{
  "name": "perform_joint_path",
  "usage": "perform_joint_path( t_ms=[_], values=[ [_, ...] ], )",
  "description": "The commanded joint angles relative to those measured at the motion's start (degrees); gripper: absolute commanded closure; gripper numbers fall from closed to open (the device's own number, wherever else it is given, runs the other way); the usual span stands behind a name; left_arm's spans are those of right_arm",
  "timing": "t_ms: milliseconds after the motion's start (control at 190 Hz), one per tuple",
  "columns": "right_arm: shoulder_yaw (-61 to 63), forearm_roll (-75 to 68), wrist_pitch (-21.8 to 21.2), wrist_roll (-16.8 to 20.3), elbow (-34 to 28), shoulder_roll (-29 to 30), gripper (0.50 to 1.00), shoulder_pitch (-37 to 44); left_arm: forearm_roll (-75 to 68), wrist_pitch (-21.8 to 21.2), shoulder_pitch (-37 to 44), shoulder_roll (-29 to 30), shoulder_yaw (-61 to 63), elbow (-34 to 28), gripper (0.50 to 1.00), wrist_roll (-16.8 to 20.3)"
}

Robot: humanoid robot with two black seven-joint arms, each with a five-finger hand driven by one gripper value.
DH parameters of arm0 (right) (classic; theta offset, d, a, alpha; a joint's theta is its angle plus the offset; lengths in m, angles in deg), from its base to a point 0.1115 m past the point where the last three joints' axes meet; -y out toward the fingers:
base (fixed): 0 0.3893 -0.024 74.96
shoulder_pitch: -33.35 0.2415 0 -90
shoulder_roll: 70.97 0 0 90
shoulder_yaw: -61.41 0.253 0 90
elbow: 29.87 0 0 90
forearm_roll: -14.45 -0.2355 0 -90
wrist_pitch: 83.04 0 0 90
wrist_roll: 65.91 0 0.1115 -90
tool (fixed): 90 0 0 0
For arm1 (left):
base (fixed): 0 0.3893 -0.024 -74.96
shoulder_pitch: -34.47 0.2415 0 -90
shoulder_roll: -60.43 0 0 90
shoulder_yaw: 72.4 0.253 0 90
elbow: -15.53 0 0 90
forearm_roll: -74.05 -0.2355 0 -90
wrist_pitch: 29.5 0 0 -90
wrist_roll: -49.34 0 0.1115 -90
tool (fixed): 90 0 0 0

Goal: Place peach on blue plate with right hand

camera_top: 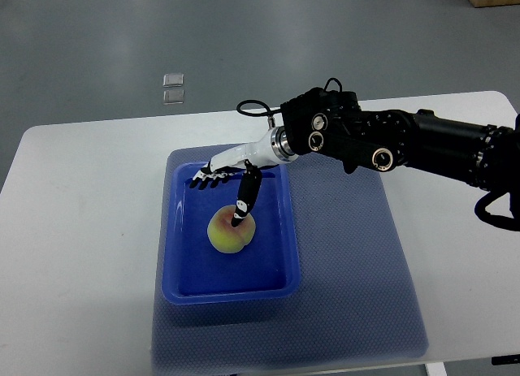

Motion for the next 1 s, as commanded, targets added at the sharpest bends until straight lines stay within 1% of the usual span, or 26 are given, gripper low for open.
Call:
perform_joint_path(
  t_ms=[0,68,74,126,179,184,205,247,294,299,357,394,457,462,525,588,625,699,751,756,788,835,840,888,993],
  values=[
    [5.6,-0.4,-0.1,0.0,0.4,0.0,0.57,1.3,0.1,0.0,0.0,0.0,0.0,-0.1,0.5,0.0],
    [7.0,-0.5,-0.1,0.0,0.3,0.0,0.57,1.3,0.1,0.0,0.0,0.0,0.0,-0.1,0.5,0.0],
    [10.3,-1.1,-0.1,-0.1,0.3,0.0,0.57,1.3,0.0,0.0,0.0,0.0,0.0,-0.1,0.5,0.0],
    [14.7,-2.1,0.1,-0.1,0.3,-0.6,0.57,0.8,0.1,0.0,0.0,0.0,0.1,-0.1,0.5,0.0],
    [14.7,-2.1,0.1,-0.1,0.3,-0.6,0.57,0.8,0.1,0.0,0.0,0.0,0.1,-0.1,0.5,0.0],
    [19.1,-3.5,0.5,-0.1,0.3,-3.4,0.57,-0.3,0.0,0.0,0.0,0.0,0.0,0.0,0.5,0.0],
    [21.2,-4.3,0.6,-0.1,0.3,-4.6,0.57,-1.5,0.0,0.0,0.0,0.0,0.0,0.0,0.5,0.0],
    [25.3,-6.6,0.6,-0.1,0.3,-6.7,0.57,-4.3,0.0,0.0,0.0,0.0,0.1,0.1,0.5,0.0],
    [25.3,-6.6,0.6,-0.1,0.3,-6.7,0.57,-4.3,0.0,0.0,0.0,0.0,0.1,0.1,0.5,0.0],
    [30.5,-9.5,0.7,-0.1,0.3,-8.9,0.57,-8.0,0.0,0.0,0.0,0.0,0.1,0.1,0.5,0.0],
    [36.6,-12.4,1.0,-0.3,0.4,-10.2,0.57,-12.0,0.0,0.0,0.0,0.0,0.2,0.1,0.5,0.0],
    [41.8,-14.8,2.0,-0.3,0.5,-10.5,0.57,-15.3,0.0,0.0,0.0,0.0,0.2,0.1,0.5,0.0],
    [43.2,-15.4,2.4,-0.3,0.5,-10.5,0.57,-16.1,0.0,0.0,0.0,0.0,0.2,0.1,0.5,0.0],
    [49.3,-18.2,4.6,-0.3,0.5,-10.4,0.57,-20.0,0.0,0.0,0.0,0.0,0.2,0.1,0.5,0.0],
    [55.5,-21.8,6.6,-0.5,0.6,-10.2,0.57,-23.9,0.0,0.0,0.0,0.0,0.2,0.1,0.5,0.0],
    [61.9,-27.1,7.9,-1.9,1.0,-10.0,0.57,-28.1,0.0,0.0,0.0,0.0,0.2,0.1,0.5,0.0],
    [65.1,-30.9,8.5,-3.6,1.8,-10.0,0.57,-30.6,0.0,0.0,0.0,0.0,0.2,0.1,0.5,0.0],
    [67.9,-37.4,9.5,-7.0,4.7,-9.7,0.57,-33.3,0.0,0.0,0.0,0.0,0.3,0.1,0.5,0.0],
    [67.9,-37.4,9.5,-7.0,4.7,-9.7,0.57,-33.3,0.0,0.0,0.0,0.0,0.3,0.1,0.5,0.0],
    [68.0,-40.9,10.1,-9.1,7.8,-8.6,0.57,-33.9,0.0,0.0,0.0,0.0,0.3,0.2,0.5,0.0],
    [68.0,-42.6,10.4,-10.1,9.7,-7.5,0.57,-33.9,0.0,0.0,0.0,0.0,0.3,0.2,0.5,0.0],
    [68.0,-42.6,10.4,-10.1,9.7,-7.5,0.57,-33.9,0.0,0.0,0.0,0.0,0.3,0.2,0.5,0.0],
    [68.1,-44.1,10.4,-10.6,12.5,-6.0,0.568,-33.9,0.0,-0.1,0.0,0.0,0.4,0.2,0.5,0.0],
    [68.3,-44.5,10.5,-10.6,13.8,-5.4,0.568,-33.9,0.0,-0.1,0.0,0.0,0.4,0.1,0.5,0.0],
    [68.3,-44.5,10.5,-10.7,14.4,-5.1,0.568,-34.0,0.1,-0.1,0.0,0.0,0.4,-0.3,0.5,0.0]
  ],
)
